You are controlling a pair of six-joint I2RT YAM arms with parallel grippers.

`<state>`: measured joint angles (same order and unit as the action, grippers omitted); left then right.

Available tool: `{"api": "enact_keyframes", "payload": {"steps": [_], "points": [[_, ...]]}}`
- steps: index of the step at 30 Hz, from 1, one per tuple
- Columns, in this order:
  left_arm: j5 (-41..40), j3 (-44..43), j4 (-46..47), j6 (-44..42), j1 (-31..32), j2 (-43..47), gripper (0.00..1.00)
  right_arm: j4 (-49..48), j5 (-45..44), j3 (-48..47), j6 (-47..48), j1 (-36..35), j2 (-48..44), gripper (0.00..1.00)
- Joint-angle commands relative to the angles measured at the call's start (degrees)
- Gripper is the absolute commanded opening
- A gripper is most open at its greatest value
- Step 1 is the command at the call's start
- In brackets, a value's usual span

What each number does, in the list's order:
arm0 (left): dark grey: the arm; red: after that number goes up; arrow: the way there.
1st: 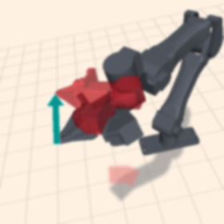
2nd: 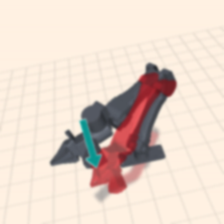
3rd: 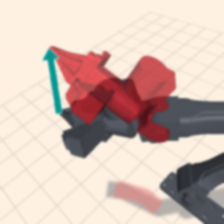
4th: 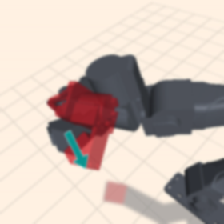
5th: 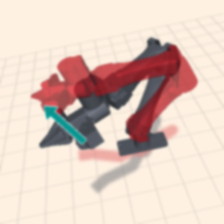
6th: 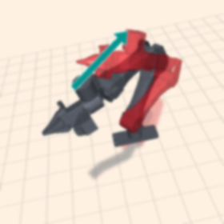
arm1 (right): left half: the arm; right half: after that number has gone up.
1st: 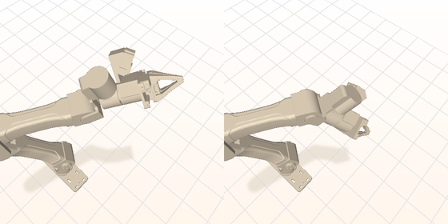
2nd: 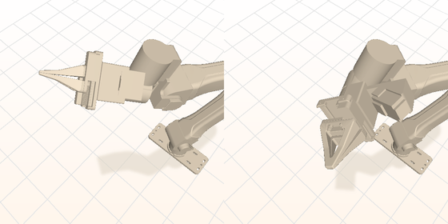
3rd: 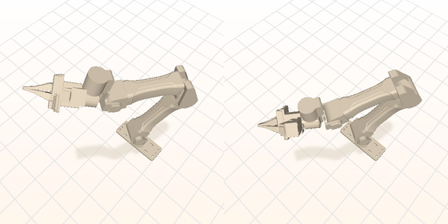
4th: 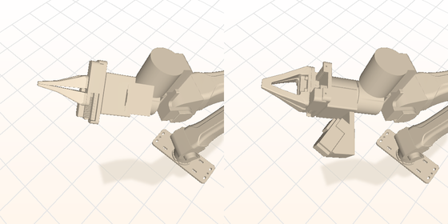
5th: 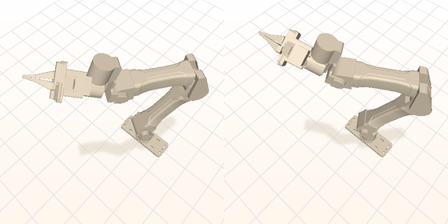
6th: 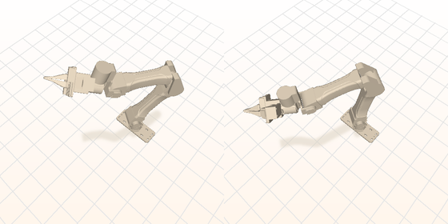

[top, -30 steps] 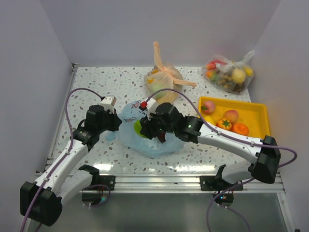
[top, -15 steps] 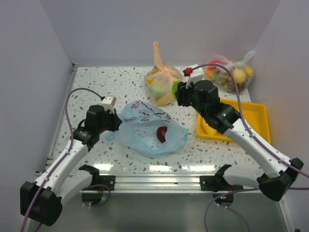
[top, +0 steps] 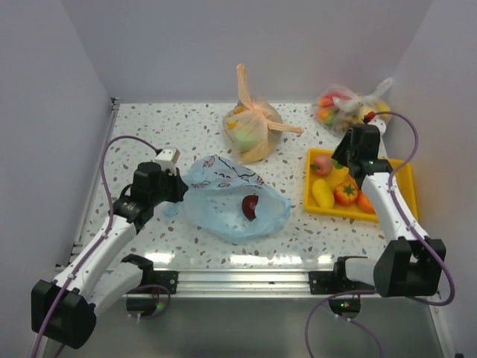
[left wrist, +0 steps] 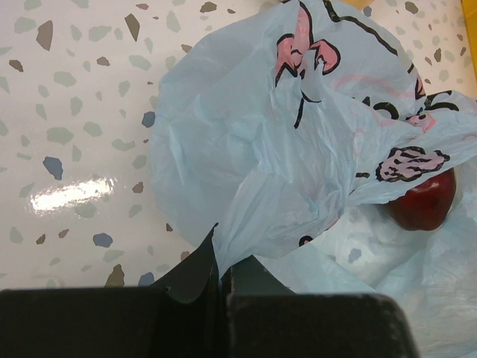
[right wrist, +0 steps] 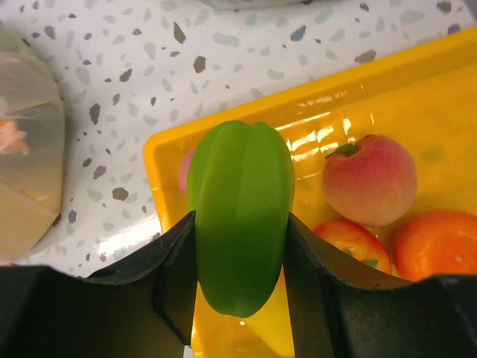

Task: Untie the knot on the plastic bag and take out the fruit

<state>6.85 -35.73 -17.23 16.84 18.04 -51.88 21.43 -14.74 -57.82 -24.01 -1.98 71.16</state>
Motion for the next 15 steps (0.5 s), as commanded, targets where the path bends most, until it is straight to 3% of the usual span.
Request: {"api": "enact_keyframes", "payload": {"steps": [1, 4, 8, 9, 12, 15], "points": [[0.0, 0.1, 1.7, -0.9, -0.4, -0.3, 0.0, -4.5, 5.7, 2.0, -6.7, 4.2, 2.8, 0.17], [0.0, 0.1, 1.8, -0.9, -0.4, -0.5, 0.0, -5.3, 6.1, 2.6, -7.8, 6.0, 5.7, 0.28], [0.1, 0.1, 1.8, -0.9, -0.3, -0.6, 0.0, -4.2, 6.0, 1.8, -7.1, 7.2, 8.6, 0.6], [0.1, 0.1, 1.8, -0.9, -0.4, -0.8, 0.0, -3.9, 5.9, 1.7, -7.1, 7.3, 8.8, 0.74], [0.1, 0.1, 1.9, -0.9, -0.3, -0.9, 0.0, -2.4, 6.0, 1.2, -6.5, 7.3, 8.5, 0.92], [0.2, 0.0, 1.9, -1.0, -0.4, -1.0, 0.0, -1.1, 6.4, 1.0, -5.6, 7.3, 7.1, 0.98]]}}
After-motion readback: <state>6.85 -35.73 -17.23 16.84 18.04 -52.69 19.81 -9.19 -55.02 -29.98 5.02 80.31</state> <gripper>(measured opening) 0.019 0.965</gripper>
